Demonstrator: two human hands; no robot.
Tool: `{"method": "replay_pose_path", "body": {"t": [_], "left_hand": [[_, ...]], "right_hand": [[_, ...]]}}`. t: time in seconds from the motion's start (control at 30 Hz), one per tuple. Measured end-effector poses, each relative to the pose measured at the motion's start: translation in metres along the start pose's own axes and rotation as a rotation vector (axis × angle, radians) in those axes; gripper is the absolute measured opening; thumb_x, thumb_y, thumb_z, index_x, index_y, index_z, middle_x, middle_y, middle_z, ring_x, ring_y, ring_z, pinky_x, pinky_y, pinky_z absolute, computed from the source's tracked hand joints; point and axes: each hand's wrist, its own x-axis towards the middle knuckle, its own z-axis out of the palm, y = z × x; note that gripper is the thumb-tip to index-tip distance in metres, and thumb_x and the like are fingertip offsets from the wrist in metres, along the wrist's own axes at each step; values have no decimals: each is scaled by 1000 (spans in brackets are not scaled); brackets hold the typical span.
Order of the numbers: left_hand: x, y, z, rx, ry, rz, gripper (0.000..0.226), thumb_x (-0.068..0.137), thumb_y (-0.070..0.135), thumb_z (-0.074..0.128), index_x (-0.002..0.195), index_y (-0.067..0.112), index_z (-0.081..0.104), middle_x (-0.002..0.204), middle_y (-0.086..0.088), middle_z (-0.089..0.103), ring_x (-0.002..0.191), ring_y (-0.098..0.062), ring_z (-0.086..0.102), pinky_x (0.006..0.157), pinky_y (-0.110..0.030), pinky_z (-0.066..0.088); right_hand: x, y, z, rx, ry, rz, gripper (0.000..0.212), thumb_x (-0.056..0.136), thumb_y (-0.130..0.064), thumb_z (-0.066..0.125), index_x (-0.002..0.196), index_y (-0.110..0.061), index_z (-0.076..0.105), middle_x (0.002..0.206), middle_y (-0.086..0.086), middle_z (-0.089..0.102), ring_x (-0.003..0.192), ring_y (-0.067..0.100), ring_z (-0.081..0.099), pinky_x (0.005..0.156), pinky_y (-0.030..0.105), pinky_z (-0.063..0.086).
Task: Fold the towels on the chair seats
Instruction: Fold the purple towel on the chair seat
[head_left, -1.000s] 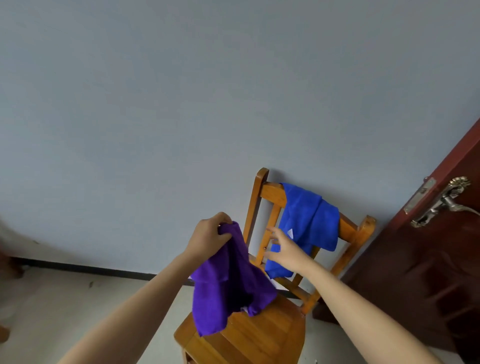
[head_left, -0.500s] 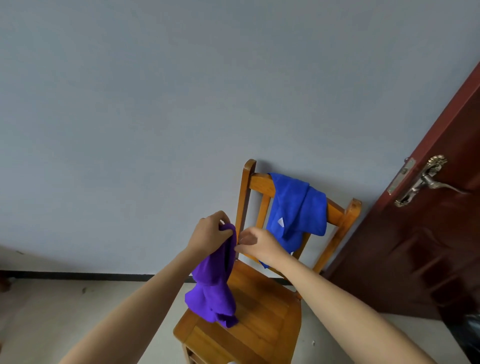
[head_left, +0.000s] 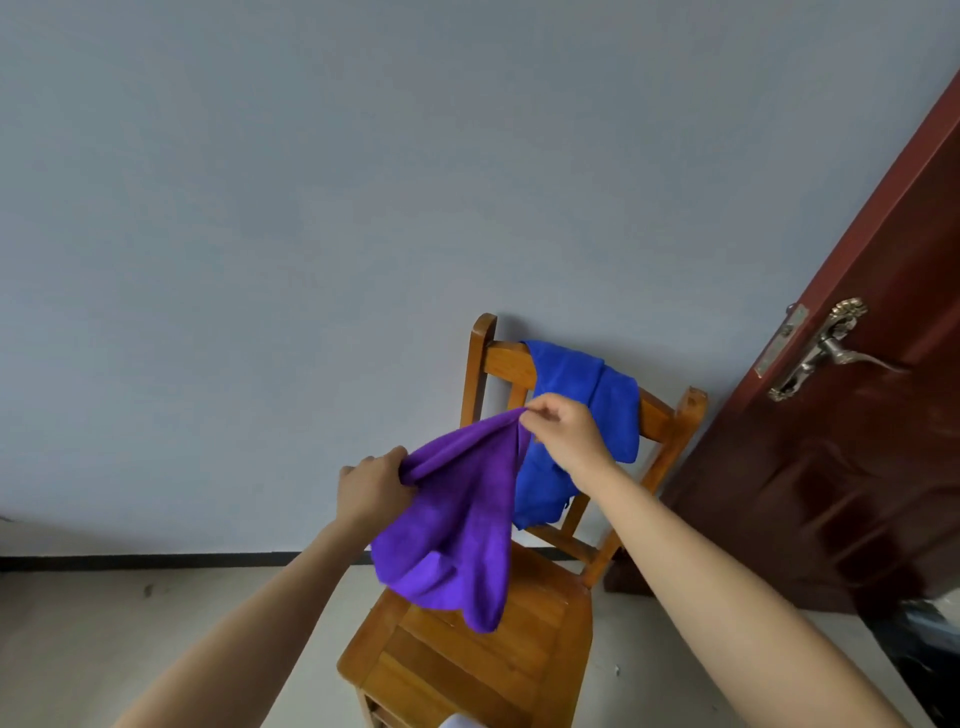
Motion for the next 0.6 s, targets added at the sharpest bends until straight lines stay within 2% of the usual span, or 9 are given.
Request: {"method": "replay_pose_path", "body": {"t": [0.07, 0.13, 0.2, 0.23, 0.33, 0.4, 0.5, 0.6], "left_hand": [[1, -6, -2, -152, 13, -58, 8, 81, 18, 54, 85, 19, 48, 86, -5, 61, 92, -30, 58, 80, -34, 38], [1, -9, -9, -489, 9, -55, 11, 74, 15, 57, 84, 17, 54, 83, -7, 62, 84, -30, 60, 74, -37, 47], [-3, -4, -22, -754, 35, 13, 13, 68, 15, 57, 81, 17, 55, 79, -6, 62, 76, -24, 59, 64, -32, 50], [-4, 0, -27, -813, 43, 58, 12, 72, 12, 60, 80, 19, 55, 78, -3, 61, 73, -20, 58, 61, -27, 49], [1, 15, -34, -748, 34, 169, 22, 83, 0, 58, 80, 22, 58, 77, 0, 63, 72, -13, 58, 66, -22, 47], [6, 27, -33, -668, 7, 181, 20, 83, -1, 55, 86, 18, 61, 80, -2, 64, 76, -16, 59, 69, -22, 46], [9, 41, -28, -576, -5, 197, 16, 84, 2, 56, 95, 11, 64, 85, -3, 63, 80, -18, 58, 65, -17, 45], [10, 47, -25, -444, -15, 225, 16, 86, 7, 56, 99, 9, 64, 89, -4, 63, 82, -15, 56, 64, -14, 44]], "right_hand": [[2, 2, -9, 13, 70, 24, 6, 90, -12, 55, 88, -14, 60, 77, -7, 58, 73, 4, 54, 58, 5, 44], [4, 11, -16, 30, 115, 79, 7, 90, -12, 54, 86, -15, 59, 79, -2, 59, 78, 12, 56, 67, 16, 47], [5, 21, -19, 5, 124, 154, 5, 90, -12, 54, 89, -12, 59, 85, 3, 60, 87, 19, 57, 72, 25, 48], [4, 26, -20, -54, 101, 180, 8, 90, -12, 54, 95, -10, 59, 90, 4, 61, 93, 20, 58, 75, 27, 47], [-3, 28, -10, -187, -67, 149, 32, 87, -12, 59, 118, -10, 52, 118, 1, 56, 115, 15, 51, 92, 27, 43], [-13, 20, 4, -179, -214, 71, 41, 85, -19, 64, 122, -17, 47, 122, -6, 51, 116, 9, 47, 96, 25, 40], [-29, 17, 27, -128, -303, 25, 39, 81, -32, 68, 109, -25, 43, 108, -14, 50, 104, 3, 49, 86, 16, 41], [-40, 21, 38, -69, -205, 7, 36, 81, -32, 68, 103, -23, 41, 100, -13, 47, 95, 1, 47, 72, 8, 39]]}}
